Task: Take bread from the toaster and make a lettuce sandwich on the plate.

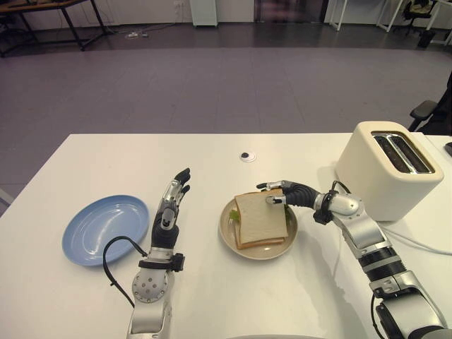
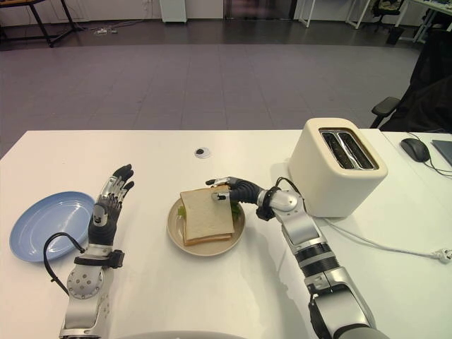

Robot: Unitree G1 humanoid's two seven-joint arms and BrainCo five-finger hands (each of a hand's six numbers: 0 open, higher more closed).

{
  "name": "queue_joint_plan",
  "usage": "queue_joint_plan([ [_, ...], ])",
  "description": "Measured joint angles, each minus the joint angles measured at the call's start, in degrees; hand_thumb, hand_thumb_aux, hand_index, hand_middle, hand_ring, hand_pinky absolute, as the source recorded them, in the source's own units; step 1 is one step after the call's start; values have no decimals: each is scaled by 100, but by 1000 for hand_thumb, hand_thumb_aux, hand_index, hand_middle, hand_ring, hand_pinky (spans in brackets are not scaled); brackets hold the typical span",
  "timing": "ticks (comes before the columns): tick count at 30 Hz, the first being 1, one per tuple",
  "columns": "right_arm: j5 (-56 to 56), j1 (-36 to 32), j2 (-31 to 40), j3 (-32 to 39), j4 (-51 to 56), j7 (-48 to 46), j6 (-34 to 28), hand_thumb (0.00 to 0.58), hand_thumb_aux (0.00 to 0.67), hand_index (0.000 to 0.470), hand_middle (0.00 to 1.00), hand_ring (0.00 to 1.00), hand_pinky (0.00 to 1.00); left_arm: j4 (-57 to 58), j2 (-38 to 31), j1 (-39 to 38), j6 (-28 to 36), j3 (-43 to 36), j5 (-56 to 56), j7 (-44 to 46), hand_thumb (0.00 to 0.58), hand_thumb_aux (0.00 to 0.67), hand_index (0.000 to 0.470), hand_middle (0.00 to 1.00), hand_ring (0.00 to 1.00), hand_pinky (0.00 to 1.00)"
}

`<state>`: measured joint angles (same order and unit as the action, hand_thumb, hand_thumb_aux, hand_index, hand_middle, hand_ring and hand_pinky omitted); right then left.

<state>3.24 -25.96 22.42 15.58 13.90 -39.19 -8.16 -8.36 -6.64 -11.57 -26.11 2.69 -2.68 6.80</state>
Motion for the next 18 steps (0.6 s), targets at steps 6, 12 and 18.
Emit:
queue_joint_plan([
  [6, -157, 12, -71, -80, 72, 252, 278, 0, 0, 0, 0, 0, 0, -1, -1, -13, 0, 2, -1, 3, 0, 0, 0, 0, 0, 0],
  [12, 17, -40, -235, -701, -371, 648, 794, 0, 0, 0, 0, 0, 0, -22, -8, -58, -1, 1, 37, 11, 0, 0, 0, 0, 0, 0],
  [18, 1038, 308, -386, -1599, -2066, 832, 980, 0, 0, 0, 0, 0, 0, -129, -133, -99, 5, -118, 241, 161, 0, 0, 0, 0, 0, 0],
])
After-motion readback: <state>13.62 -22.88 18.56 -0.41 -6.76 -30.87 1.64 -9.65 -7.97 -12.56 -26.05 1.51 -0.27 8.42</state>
